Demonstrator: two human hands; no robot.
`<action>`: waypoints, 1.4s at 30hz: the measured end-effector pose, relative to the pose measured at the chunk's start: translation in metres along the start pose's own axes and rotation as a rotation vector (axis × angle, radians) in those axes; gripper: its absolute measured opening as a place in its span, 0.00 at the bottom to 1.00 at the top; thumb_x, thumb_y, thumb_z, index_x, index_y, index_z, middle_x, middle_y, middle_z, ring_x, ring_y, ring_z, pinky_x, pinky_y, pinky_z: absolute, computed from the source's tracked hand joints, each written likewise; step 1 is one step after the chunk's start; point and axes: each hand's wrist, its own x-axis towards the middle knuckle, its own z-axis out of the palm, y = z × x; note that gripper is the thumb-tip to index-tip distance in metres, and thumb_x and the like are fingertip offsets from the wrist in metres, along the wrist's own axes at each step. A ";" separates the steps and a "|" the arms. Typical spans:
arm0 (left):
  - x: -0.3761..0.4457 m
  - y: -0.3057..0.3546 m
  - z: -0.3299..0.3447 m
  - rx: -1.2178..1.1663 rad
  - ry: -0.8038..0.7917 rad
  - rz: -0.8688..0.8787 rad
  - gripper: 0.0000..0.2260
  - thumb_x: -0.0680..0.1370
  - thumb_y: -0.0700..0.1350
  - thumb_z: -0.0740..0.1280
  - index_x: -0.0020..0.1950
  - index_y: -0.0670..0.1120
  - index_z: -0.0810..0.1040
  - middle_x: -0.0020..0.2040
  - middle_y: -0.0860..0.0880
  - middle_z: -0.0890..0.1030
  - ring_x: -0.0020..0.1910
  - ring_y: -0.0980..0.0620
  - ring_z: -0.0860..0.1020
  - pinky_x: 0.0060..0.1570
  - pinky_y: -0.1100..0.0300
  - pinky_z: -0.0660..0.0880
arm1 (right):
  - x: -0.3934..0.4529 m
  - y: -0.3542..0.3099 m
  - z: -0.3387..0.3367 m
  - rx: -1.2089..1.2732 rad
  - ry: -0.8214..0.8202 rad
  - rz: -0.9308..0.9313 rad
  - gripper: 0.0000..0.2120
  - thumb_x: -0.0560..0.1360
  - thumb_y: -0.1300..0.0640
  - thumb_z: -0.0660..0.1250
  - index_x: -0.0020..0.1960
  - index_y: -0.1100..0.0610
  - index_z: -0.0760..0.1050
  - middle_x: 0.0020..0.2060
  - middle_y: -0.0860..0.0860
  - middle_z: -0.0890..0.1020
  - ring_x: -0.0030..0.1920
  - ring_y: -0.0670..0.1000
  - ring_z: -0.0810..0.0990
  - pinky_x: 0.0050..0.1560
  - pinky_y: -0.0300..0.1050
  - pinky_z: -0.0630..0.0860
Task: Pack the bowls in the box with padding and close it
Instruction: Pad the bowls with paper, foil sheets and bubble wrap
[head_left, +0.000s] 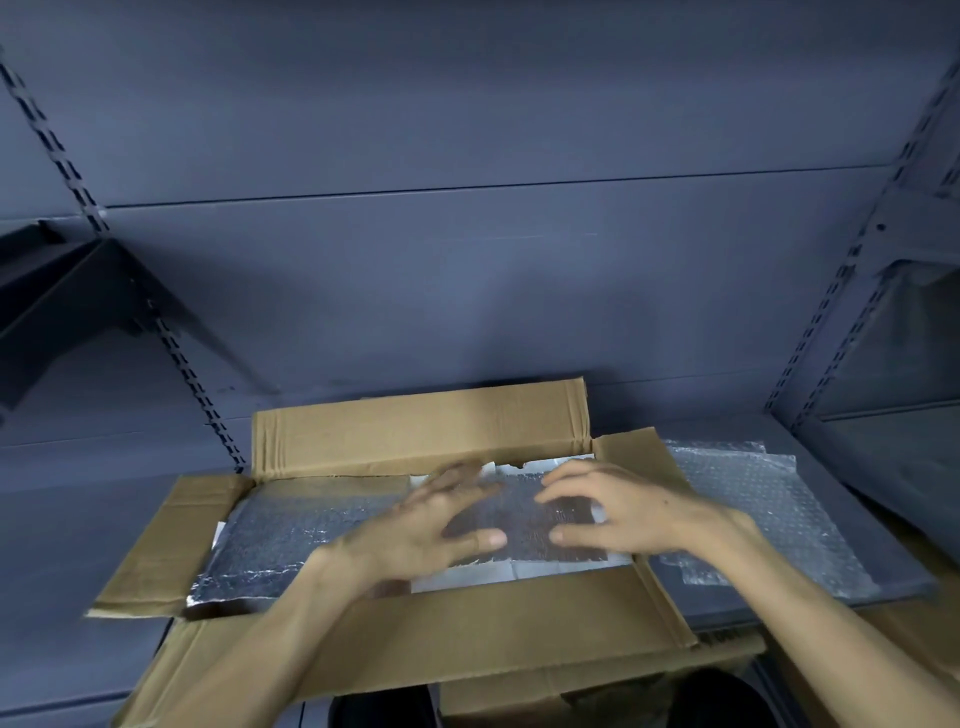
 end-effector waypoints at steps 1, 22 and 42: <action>0.000 0.000 -0.001 0.016 0.051 0.019 0.31 0.78 0.70 0.57 0.80 0.62 0.59 0.82 0.59 0.53 0.81 0.61 0.47 0.80 0.47 0.53 | -0.001 0.001 -0.001 0.001 0.050 -0.009 0.26 0.76 0.32 0.63 0.71 0.39 0.73 0.70 0.32 0.68 0.71 0.34 0.65 0.73 0.46 0.66; 0.031 0.025 0.014 0.190 0.245 0.106 0.23 0.82 0.64 0.55 0.76 0.62 0.64 0.73 0.63 0.62 0.74 0.62 0.59 0.64 0.59 0.66 | -0.131 0.145 0.044 0.055 0.478 1.244 0.49 0.71 0.24 0.64 0.78 0.59 0.64 0.75 0.62 0.68 0.76 0.63 0.62 0.71 0.66 0.61; 0.024 0.040 0.014 0.112 0.334 0.115 0.18 0.82 0.62 0.58 0.71 0.60 0.68 0.71 0.66 0.60 0.70 0.67 0.59 0.56 0.60 0.65 | -0.099 0.095 -0.008 0.542 1.440 0.732 0.11 0.79 0.55 0.69 0.53 0.52 0.66 0.43 0.47 0.76 0.44 0.57 0.79 0.47 0.52 0.71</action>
